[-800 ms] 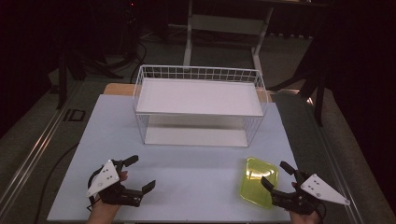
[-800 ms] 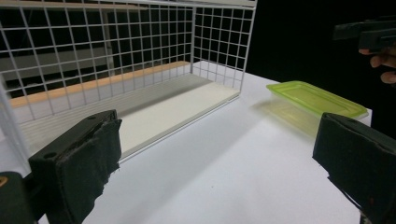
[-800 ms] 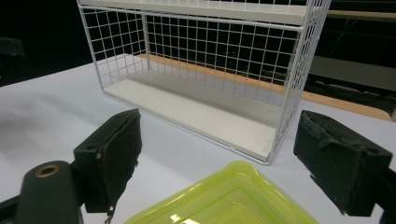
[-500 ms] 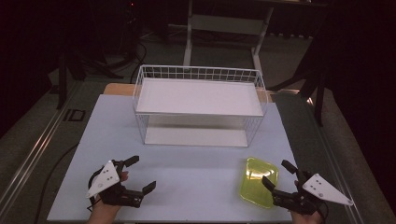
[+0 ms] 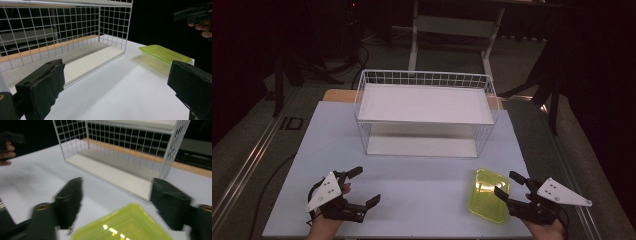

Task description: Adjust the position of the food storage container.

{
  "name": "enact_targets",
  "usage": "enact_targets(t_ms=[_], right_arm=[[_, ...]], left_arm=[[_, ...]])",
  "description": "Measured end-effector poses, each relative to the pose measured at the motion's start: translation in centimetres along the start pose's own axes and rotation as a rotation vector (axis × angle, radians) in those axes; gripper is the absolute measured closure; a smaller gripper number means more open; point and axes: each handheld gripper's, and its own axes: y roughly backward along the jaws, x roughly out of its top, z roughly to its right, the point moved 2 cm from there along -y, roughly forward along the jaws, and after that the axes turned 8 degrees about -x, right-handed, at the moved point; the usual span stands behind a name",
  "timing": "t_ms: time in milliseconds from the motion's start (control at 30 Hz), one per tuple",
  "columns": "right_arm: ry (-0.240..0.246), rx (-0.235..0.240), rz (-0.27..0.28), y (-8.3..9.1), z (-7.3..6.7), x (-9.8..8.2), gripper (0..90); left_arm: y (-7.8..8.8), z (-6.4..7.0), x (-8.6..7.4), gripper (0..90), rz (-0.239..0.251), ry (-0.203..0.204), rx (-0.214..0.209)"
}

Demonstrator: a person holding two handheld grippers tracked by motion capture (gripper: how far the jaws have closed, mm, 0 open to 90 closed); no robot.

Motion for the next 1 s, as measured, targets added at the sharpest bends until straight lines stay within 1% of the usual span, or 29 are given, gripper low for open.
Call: enact_targets(t_ms=[33, 67, 100, 167, 200, 233, 267, 300, 333, 367, 467, 567, 700, 733, 833, 1000], right_arm=[[-0.001, -0.002, -0.007, 0.1, 0.2, -0.2, 31.9], [-0.003, 0.000, -0.020, 0.2, 0.4, -0.4, 37.1], [-0.001, 0.002, -0.031, 0.2, 0.7, -0.6, 38.4], [-0.008, -0.005, -0.052, 0.4, 1.2, -1.1, 45.9], [-0.012, -0.005, -0.064, 0.5, 1.4, -1.4, 46.1], [-0.014, -0.006, -0.075, 0.6, 1.6, -1.7, 49.8], [-0.015, -0.004, -0.090, 0.6, 1.8, -2.0, 53.2], [-0.017, -0.003, -0.101, 0.6, 2.0, -2.3, 54.5], [-0.018, 0.001, -0.111, 0.7, 2.2, -2.6, 59.8], [-0.018, 0.005, -0.123, 0.7, 2.3, -2.9, 61.1], [-0.001, 0.000, -0.157, 0.7, 2.6, -3.7, 67.7], [0.003, 0.003, -0.187, 0.8, 2.9, -4.4, 74.3], [0.004, 0.018, -0.230, 0.8, 3.2, -5.2, 80.1], [0.007, 0.029, -0.238, 0.9, 3.2, -5.3, 82.1], [0.021, 0.039, -0.270, 1.0, 3.2, -5.9, 89.7], [0.029, 0.051, -0.307, 1.1, 3.4, -6.7, 90.0]], left_arm=[[0.0, 0.0, 0.0, 1.8, 0.000, 0.001, -0.002], [0.0, 0.1, 0.0, 1.9, 0.000, 0.001, -0.003], [0.0, 0.1, 0.0, 1.9, -0.002, 0.000, -0.004], [-0.1, 0.1, 0.0, 1.9, -0.002, -0.001, -0.005], [-0.1, 0.1, 0.0, 1.8, -0.001, 0.000, -0.005], [-0.1, 0.1, 0.0, 1.9, -0.003, 0.000, -0.005], [-0.1, 0.1, 0.0, 1.9, -0.003, 0.000, -0.005], [-0.2, 0.1, 0.0, 1.8, -0.001, 0.002, -0.007], [-0.2, 0.1, 0.0, 1.9, -0.002, 0.003, -0.007], [-0.2, 0.1, 0.0, 1.9, -0.003, 0.000, -0.008], [-0.3, 0.2, 0.0, 1.9, -0.005, -0.004, -0.009], [-0.4, 0.2, 0.0, 1.9, -0.010, -0.005, -0.010], [-0.4, 0.3, 0.0, 1.8, -0.012, -0.010, -0.012], [-0.4, 0.3, 0.0, 1.9, -0.012, -0.009, -0.013], [-0.4, 0.3, -0.1, 1.8, -0.012, -0.007, -0.013], [-0.5, 0.3, -0.1, 1.8, -0.013, -0.006, -0.014]])
